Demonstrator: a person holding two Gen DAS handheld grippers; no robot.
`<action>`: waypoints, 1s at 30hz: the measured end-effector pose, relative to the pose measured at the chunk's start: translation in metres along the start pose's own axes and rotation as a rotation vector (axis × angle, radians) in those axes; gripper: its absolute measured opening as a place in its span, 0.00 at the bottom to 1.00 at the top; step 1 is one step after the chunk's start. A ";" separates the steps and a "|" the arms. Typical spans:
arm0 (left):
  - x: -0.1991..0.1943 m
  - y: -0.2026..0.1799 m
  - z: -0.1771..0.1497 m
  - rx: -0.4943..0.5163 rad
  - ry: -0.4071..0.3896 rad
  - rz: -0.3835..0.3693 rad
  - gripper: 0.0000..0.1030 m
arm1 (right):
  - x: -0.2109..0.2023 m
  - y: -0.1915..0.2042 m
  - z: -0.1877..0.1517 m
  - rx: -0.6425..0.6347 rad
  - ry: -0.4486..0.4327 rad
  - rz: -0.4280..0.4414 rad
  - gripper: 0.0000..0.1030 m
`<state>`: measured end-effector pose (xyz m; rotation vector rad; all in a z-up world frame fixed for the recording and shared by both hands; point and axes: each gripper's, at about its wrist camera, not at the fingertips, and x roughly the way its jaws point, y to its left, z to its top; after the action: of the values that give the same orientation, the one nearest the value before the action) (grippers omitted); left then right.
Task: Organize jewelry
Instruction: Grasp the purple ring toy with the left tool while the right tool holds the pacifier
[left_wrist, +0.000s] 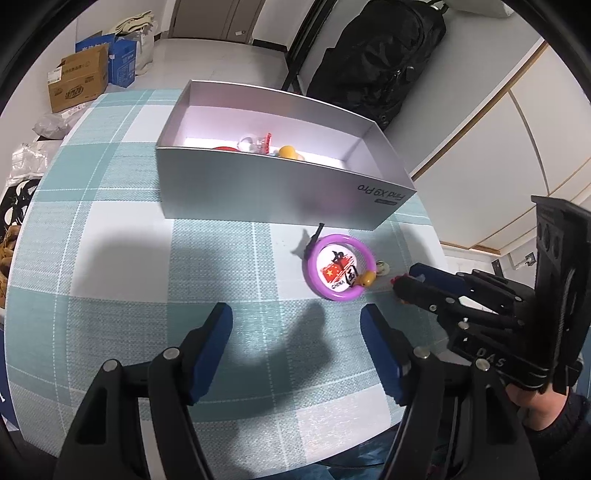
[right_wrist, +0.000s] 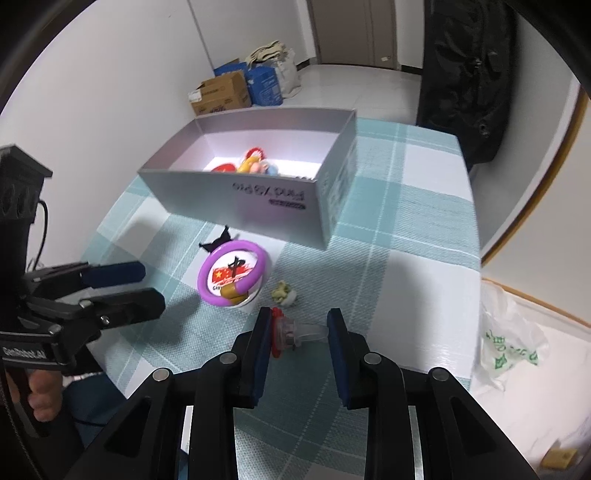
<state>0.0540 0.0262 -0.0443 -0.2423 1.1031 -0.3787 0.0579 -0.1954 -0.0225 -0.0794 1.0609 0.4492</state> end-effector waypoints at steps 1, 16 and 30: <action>0.000 -0.002 0.000 0.005 -0.001 -0.001 0.67 | -0.002 -0.001 0.000 0.009 -0.005 0.002 0.27; 0.022 -0.017 0.012 -0.006 0.034 -0.036 0.72 | -0.024 -0.033 -0.001 0.145 -0.057 0.041 0.27; 0.032 -0.038 0.011 0.127 0.011 0.107 0.72 | -0.029 -0.043 -0.005 0.165 -0.065 0.049 0.27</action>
<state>0.0700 -0.0218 -0.0511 -0.0684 1.0929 -0.3535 0.0593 -0.2452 -0.0066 0.1069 1.0336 0.4042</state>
